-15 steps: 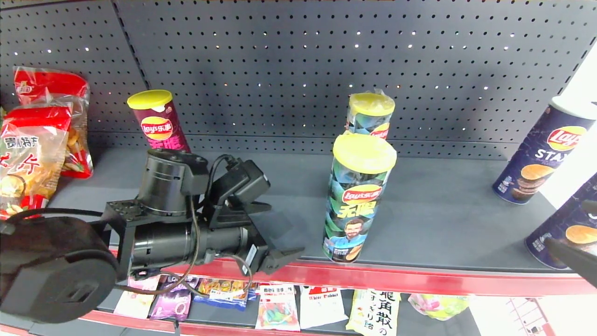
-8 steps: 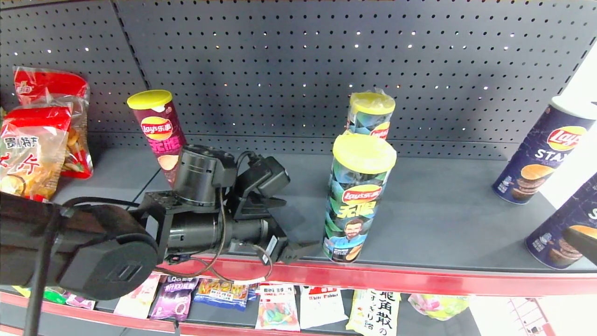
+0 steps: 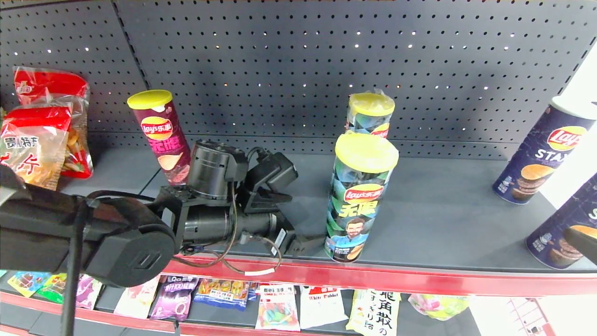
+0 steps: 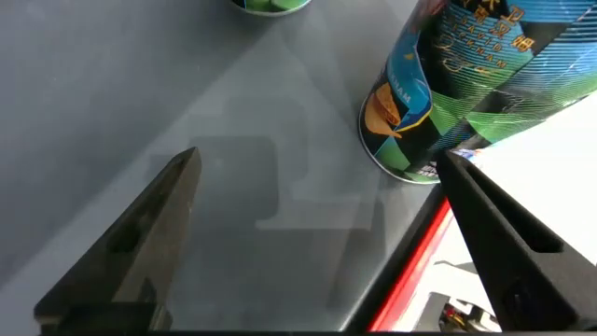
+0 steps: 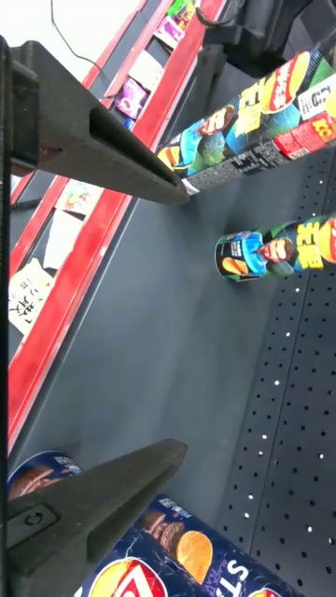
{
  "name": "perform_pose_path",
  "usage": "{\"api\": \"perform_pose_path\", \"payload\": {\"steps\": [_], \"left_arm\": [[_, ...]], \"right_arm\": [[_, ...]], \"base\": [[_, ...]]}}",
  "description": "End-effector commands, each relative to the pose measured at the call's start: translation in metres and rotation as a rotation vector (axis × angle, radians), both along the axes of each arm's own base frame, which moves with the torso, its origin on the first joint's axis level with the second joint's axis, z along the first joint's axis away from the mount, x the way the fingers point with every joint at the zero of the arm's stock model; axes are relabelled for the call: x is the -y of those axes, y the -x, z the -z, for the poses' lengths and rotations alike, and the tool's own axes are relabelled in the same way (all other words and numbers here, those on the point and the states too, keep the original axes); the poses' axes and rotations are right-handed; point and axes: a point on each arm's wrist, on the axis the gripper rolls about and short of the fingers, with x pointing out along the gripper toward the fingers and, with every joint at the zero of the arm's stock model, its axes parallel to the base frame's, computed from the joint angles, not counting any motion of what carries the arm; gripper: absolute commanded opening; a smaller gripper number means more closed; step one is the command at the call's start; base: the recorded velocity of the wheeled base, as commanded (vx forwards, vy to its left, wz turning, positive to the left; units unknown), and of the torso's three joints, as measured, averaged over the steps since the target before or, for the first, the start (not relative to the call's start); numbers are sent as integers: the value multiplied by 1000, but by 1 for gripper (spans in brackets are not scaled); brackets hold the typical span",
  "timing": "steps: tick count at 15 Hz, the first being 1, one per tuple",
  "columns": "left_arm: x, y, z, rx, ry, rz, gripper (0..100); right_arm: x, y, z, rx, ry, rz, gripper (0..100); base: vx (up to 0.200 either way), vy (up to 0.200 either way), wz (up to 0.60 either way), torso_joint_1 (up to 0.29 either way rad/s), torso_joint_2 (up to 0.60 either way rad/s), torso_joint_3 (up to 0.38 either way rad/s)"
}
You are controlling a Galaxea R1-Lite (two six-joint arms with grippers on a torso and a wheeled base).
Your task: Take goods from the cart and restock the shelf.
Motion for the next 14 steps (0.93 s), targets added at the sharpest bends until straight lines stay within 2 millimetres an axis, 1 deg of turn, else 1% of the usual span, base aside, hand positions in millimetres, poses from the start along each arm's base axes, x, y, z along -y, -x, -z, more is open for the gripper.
{"api": "perform_pose_path", "payload": {"steps": [1,8,10,14], "left_arm": [[2,-3,0,2,2,0,100],[5,-5,0,4,4,5,100],[7,-6,-2,13,10,5,100],[12,-7,0,11,8,14,100]], "right_arm": [[0,-1,1,-5,1,-2,100],[0,-1,1,-3,1,-1,100],[0,1,1,0,0,-1,100],[0,2,2,1,0,-1,100]], "base": [[0,0,0,0,0,0],[0,0,0,0,0,0],[0,0,0,0,0,0],[0,0,0,0,0,0]]}}
